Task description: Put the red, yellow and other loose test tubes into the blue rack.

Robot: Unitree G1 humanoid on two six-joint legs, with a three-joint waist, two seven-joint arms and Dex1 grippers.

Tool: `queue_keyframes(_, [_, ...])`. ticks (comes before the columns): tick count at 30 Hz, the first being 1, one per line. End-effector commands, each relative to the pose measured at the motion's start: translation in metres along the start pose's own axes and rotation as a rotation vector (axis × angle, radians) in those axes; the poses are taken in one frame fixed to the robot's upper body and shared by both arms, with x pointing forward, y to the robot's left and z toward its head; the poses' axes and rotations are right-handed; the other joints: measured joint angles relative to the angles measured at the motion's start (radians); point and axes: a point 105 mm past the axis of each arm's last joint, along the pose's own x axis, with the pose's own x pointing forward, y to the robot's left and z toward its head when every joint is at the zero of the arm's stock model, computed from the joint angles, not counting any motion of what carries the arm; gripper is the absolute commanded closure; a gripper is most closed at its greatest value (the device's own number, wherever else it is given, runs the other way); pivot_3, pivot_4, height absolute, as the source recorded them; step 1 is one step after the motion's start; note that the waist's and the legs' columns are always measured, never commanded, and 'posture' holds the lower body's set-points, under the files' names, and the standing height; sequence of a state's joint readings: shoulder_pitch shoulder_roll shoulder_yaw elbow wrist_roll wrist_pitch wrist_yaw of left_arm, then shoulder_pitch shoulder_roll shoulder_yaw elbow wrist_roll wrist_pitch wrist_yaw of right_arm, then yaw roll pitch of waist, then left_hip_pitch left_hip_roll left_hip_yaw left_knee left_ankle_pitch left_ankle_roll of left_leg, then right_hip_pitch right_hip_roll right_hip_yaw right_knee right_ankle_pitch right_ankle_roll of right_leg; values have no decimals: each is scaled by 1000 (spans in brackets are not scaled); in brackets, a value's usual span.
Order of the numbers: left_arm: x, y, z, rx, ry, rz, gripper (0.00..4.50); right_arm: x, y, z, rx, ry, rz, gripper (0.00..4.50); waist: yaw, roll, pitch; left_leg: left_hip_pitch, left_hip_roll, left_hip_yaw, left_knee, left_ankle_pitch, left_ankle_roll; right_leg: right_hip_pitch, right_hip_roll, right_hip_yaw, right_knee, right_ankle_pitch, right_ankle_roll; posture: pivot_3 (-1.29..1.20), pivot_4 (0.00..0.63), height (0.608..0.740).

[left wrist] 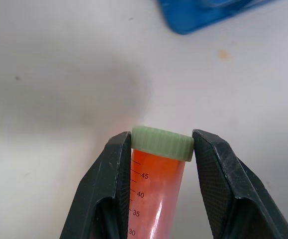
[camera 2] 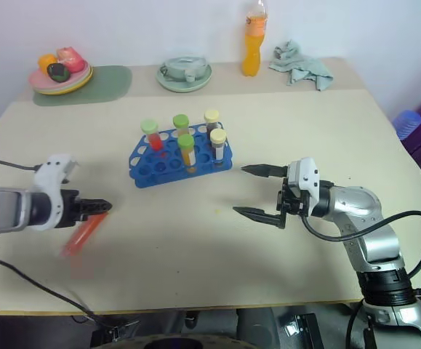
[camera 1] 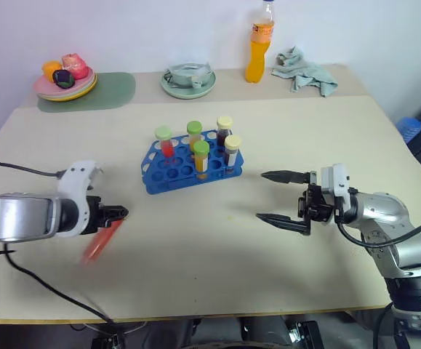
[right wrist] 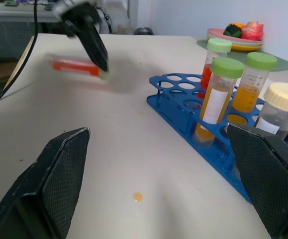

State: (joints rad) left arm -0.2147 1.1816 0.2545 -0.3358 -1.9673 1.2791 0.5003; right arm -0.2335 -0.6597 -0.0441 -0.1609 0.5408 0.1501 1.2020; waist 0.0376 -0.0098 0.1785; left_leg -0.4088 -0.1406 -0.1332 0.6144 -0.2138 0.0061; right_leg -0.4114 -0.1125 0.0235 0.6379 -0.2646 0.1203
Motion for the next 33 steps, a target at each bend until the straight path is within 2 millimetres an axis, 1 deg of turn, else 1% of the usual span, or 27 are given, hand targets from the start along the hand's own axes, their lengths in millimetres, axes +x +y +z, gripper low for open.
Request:
queue_keyframes(1, [-29, -36, 44, -13, -431, -215, 2954, 2, -3, 8, -32, -23, 11, 0, 3, 5, 0, 0, 0, 0, -1, 0, 0, 1, 0, 0, -3, 0, 0, 0, 150, 740])
queue_keyframes(2, [-38, -43, 49, 22, -531, -265, 2954, 1, -4, 8, -32, -23, 12, 0, 2, 3, 0, 0, 0, 0, -1, 0, 0, 1, 0, 0, -4, 0, 0, 0, 150, 740])
queue_keyframes(3, [-44, -48, 51, 69, -587, -288, 2954, 1, -5, 8, -32, -23, 12, 0, 1, 2, 0, -1, 0, 0, -1, 0, 0, 2, 0, -1, -5, 0, 0, 0, 150, 740])
queue_keyframes(4, [-44, -49, 49, 110, -604, -282, 2954, 0, -5, 8, -33, -22, 12, 0, 1, 1, 0, -1, 1, 0, -1, 0, 0, 3, 0, -1, -6, 0, 0, 0, 150, 740])
queue_keyframes(6, [-46, -48, 50, 181, -674, -263, 2954, -1, -5, 9, -34, -19, 12, 0, -3, 2, 0, -1, 1, 2, -1, -1, 1, 2, 0, 0, -7, 0, 0, 0, 150, 740])
queue_keyframes(9, [-62, -40, 70, 191, -965, -217, 2954, -5, -8, 10, -40, -6, 5, 0, 0, 4, 0, -1, 1, 3, -1, -1, 2, 3, -1, 0, -7, 0, 0, 0, 150, 740])
queue_keyframes(11, [-60, -38, 75, 223, -1049, -204, 2954, -8, -9, 12, -44, 1, -2, 0, 3, 3, 0, -1, 1, 3, -1, -1, 2, 3, 0, 0, -8, 0, 0, 0, 150, 740])
queue_keyframes(13, [-60, -37, 81, 310, -1183, -135, 2954, -11, -10, 13, -50, 14, -12, 0, 4, 3, 0, -1, 1, 3, 0, -1, 2, 4, -1, -1, -8, 0, 0, 0, 150, 740])
queue_keyframes(16, [-50, -46, 80, 376, -1311, -127, 2954, -15, -11, 16, -54, 28, -27, 0, 3, 2, 0, -1, 1, 5, 0, -2, 3, 5, -1, -1, -10, 0, 0, 0, 150, 740])
queue_keyframes(18, [-37, -54, 77, 395, -1326, -162, 2954, -18, -11, 17, -50, 37, -42, 0, 3, 3, 0, -1, 1, 5, 0, -2, 4, 5, -1, -1, -10, 0, 0, 0, 150, 740])
queue_keyframes(20, [-30, -60, 77, 387, -1360, -186, 2954, -20, -10, 16, -39, 50, -59, 0, 3, 2, 0, -1, 1, 4, 0, -3, 5, 5, -1, -1, -10, 0, 0, 0, 150, 740])
queue_keyframes(22, [-18, -64, 75, 385, -1363, -201, 2954, -23, -10, 15, -20, 59, -82, 0, 3, 2, 0, -1, 1, 4, 0, -2, 5, 4, -1, -2, -10, 1, 1, 0, 150, 740])
queue_keyframes(23, [-10, -65, 72, 362, -1357, -228, 2954, -24, -8, 15, -11, 64, -93, 0, 3, 2, 0, -1, 1, 4, 0, -2, 5, 4, 0, -2, -10, 1, 1, 0, 150, 740])
queue_keyframes(25, [0, -66, 68, 333, -1358, -255, 2954, -26, -6, 16, -2, 68, -107, 0, 2, 2, 0, -1, 1, 4, 0, -2, 5, 4, 0, -2, -9, 1, 1, 0, 150, 740])
queue_keyframes(28, [9, -70, 67, 329, -1387, -327, 2954, -30, -2, 17, -5, 80, -124, 0, 3, 2, 0, -1, 1, 4, 1, -2, 5, 4, 0, -2, -9, 1, 1, 0, 150, 740])
queue_keyframes(33, [25, -66, 64, 312, -1413, -390, 2954, -33, 0, 21, -8, 88, -154, 0, 2, 2, 0, -1, 1, 3, 3, -2, 5, 6, 0, -3, -8, 1, 2, 0, 150, 740])
